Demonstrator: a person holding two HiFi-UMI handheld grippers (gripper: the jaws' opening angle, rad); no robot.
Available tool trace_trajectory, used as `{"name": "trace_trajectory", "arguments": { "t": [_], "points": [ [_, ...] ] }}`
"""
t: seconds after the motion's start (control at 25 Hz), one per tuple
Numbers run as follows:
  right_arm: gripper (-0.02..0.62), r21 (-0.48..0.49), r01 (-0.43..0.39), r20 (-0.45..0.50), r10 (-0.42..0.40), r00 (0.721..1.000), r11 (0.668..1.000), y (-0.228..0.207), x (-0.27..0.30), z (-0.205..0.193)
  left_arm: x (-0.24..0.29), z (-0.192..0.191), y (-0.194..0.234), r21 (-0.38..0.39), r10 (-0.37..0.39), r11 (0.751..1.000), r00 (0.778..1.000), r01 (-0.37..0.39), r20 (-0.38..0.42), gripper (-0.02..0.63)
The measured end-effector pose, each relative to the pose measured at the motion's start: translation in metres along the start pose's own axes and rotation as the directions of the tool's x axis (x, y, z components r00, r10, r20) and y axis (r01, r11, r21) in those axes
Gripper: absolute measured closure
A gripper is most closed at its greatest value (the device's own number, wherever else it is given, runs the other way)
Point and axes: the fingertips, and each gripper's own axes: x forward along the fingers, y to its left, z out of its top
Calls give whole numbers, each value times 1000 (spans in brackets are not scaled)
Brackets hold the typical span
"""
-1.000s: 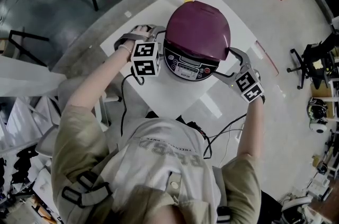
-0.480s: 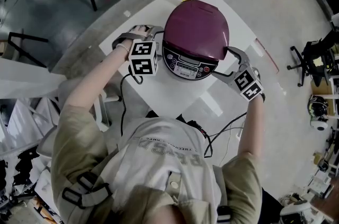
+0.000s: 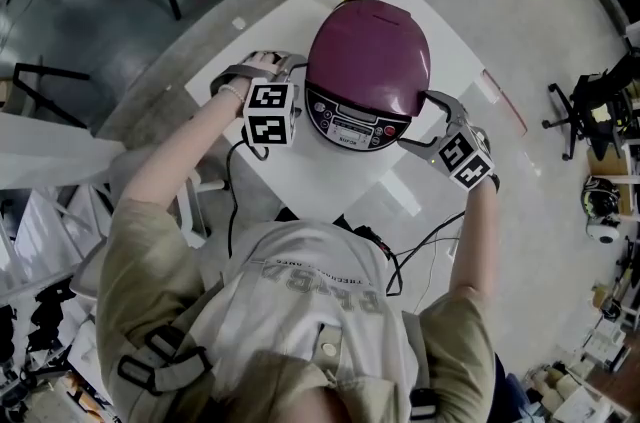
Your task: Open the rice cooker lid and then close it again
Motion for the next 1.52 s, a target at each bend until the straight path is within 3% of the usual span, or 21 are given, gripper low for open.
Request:
{"name": "trace_trajectory", "arguments": {
  "t": [0.88,1.52],
  "points": [
    [166,9,-60,-59,60,996,998,7,10,-10,15,-8,-7,55,-26,998,999,28,-36,175],
    [166,39,-115,-132,119,984,993,3,12,-9,22,-12,-4,140,-24,989,995,38,-97,176]
  ]
}}
